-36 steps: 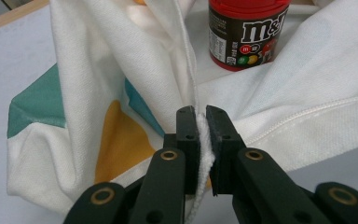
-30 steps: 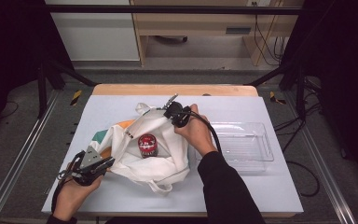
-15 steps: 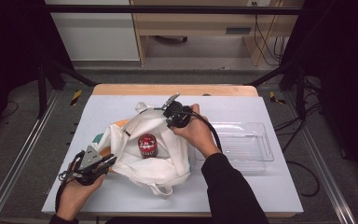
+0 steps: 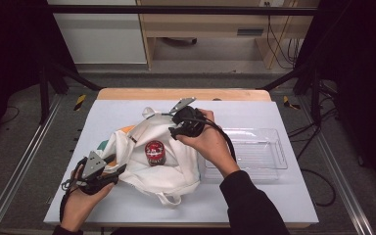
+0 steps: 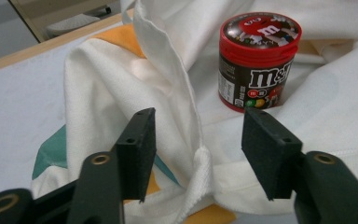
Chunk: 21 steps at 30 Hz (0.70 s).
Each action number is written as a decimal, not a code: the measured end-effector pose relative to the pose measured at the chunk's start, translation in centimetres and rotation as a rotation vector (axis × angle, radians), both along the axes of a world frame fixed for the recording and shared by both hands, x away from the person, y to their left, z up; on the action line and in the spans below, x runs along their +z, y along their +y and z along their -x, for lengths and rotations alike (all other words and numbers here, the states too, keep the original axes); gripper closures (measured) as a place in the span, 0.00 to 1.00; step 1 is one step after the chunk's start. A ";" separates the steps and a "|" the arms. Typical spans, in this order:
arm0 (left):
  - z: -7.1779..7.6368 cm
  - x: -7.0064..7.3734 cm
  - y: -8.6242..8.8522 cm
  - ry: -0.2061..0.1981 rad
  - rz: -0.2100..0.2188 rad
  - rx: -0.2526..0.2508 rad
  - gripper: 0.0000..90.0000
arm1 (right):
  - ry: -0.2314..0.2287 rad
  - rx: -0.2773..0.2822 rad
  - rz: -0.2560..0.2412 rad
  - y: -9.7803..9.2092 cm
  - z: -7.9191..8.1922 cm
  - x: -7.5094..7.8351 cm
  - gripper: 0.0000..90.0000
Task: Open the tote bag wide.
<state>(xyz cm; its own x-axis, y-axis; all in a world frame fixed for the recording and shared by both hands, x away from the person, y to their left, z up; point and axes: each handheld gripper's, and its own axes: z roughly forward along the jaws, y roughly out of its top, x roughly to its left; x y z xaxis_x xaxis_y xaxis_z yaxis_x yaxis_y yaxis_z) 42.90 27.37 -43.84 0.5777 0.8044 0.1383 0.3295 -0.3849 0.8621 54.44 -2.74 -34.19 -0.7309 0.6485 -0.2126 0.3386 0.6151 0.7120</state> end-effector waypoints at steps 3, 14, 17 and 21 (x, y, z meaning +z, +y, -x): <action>-0.1 0.1 0.2 -0.012 0.015 0.010 0.41 | -0.004 0.027 -0.022 0.3 1.0 0.5 0.35; -0.3 0.2 1.2 -0.029 0.054 0.077 0.20 | 0.051 0.100 -0.096 3.2 2.6 -0.7 0.25; -0.4 0.2 1.6 -0.029 0.063 0.094 0.18 | 0.061 0.086 -0.125 3.9 2.7 -1.6 0.22; -0.6 0.1 1.9 -0.026 0.067 0.110 0.17 | 0.073 0.078 -0.131 4.7 2.8 -2.8 0.19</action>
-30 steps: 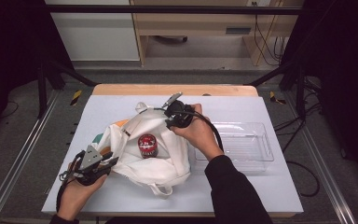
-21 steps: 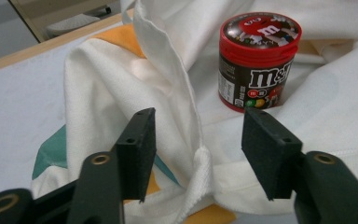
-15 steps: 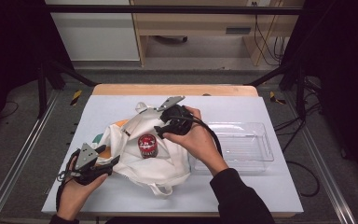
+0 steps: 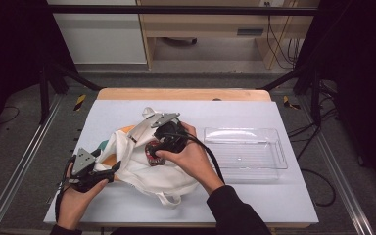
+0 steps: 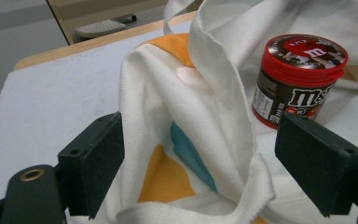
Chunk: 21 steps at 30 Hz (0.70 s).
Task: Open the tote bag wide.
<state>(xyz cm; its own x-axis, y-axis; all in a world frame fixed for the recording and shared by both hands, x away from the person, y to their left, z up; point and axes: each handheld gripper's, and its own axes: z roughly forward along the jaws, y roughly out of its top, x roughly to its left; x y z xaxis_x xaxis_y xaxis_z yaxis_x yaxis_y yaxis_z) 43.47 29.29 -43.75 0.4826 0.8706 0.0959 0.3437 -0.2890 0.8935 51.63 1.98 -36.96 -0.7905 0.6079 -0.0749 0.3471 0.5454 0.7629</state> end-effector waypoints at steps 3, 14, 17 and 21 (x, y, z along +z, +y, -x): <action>-0.1 -0.1 0.2 0.002 0.000 0.011 0.16 | 0.001 0.013 0.001 0.6 0.1 -0.8 0.17; -0.2 -0.2 0.6 0.003 0.009 0.019 0.11 | 0.029 0.033 0.045 1.7 -0.5 -3.2 0.17; -0.3 -0.2 0.7 0.004 0.010 0.024 0.10 | 0.039 0.047 0.058 1.9 -0.6 -3.5 0.16; -0.2 -0.2 0.6 0.004 0.005 0.024 0.10 | 0.044 0.057 0.056 2.0 -0.7 -3.7 0.16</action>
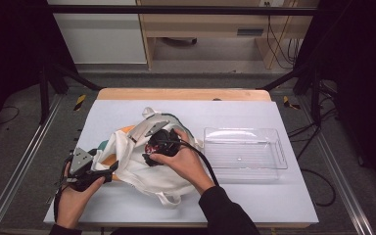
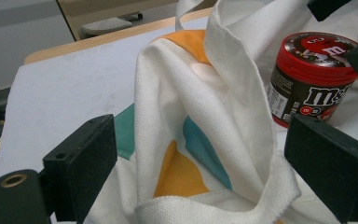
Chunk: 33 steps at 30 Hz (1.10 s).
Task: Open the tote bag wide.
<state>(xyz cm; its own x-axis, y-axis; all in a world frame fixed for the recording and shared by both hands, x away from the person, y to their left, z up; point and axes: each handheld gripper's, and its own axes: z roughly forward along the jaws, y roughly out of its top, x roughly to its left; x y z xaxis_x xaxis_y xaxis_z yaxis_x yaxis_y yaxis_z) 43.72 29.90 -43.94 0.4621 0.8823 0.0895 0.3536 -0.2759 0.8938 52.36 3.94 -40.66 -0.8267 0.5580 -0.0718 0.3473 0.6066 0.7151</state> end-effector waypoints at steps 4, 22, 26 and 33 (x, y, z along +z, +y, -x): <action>0.0 0.0 0.1 -0.001 0.005 0.005 0.10 | 0.020 0.002 -0.001 0.0 -0.1 -0.3 0.16; 0.0 -0.1 -0.1 -0.004 0.017 -0.012 0.09 | 0.053 0.015 0.038 -0.1 -0.8 -1.1 0.16; 0.1 0.1 -0.1 -0.012 0.029 -0.014 0.09 | 0.060 0.018 0.041 -0.1 -0.9 -1.2 0.17; 0.2 0.5 -0.1 -0.033 0.048 -0.007 0.09 | 0.075 0.022 0.050 0.1 -1.0 -1.6 0.17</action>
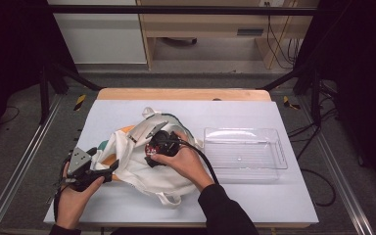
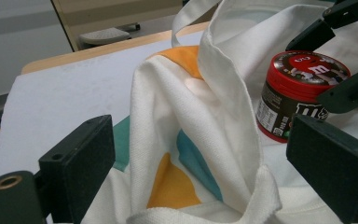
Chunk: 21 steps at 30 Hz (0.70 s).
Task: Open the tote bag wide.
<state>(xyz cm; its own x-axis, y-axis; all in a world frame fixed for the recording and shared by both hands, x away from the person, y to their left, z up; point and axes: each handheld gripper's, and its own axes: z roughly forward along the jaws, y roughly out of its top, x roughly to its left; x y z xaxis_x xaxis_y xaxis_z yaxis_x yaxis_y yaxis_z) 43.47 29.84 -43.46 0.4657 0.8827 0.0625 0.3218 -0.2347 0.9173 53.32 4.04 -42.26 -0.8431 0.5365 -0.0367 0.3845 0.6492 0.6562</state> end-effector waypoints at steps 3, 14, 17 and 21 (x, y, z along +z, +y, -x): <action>0.0 0.1 0.2 -0.004 0.004 0.009 0.09 | 0.004 0.002 0.000 0.1 -0.1 -0.1 0.17; -0.1 0.0 0.3 -0.003 0.008 0.015 0.09 | 0.013 0.002 0.013 0.1 -0.2 -0.7 0.20; -0.1 0.0 0.3 -0.001 0.005 0.014 0.09 | 0.015 -0.001 0.012 0.0 -0.3 -0.8 0.20; -0.1 -0.1 0.3 -0.002 0.006 0.014 0.09 | 0.013 0.000 0.014 0.0 -0.3 -0.8 0.21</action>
<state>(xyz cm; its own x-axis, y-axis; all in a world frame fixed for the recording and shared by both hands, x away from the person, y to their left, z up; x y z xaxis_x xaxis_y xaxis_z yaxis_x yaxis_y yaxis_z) 43.54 30.14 -43.53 0.4528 0.8897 0.0579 0.3234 -0.2245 0.9193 53.67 4.08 -43.04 -0.8437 0.5358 -0.0326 0.3931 0.6581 0.6421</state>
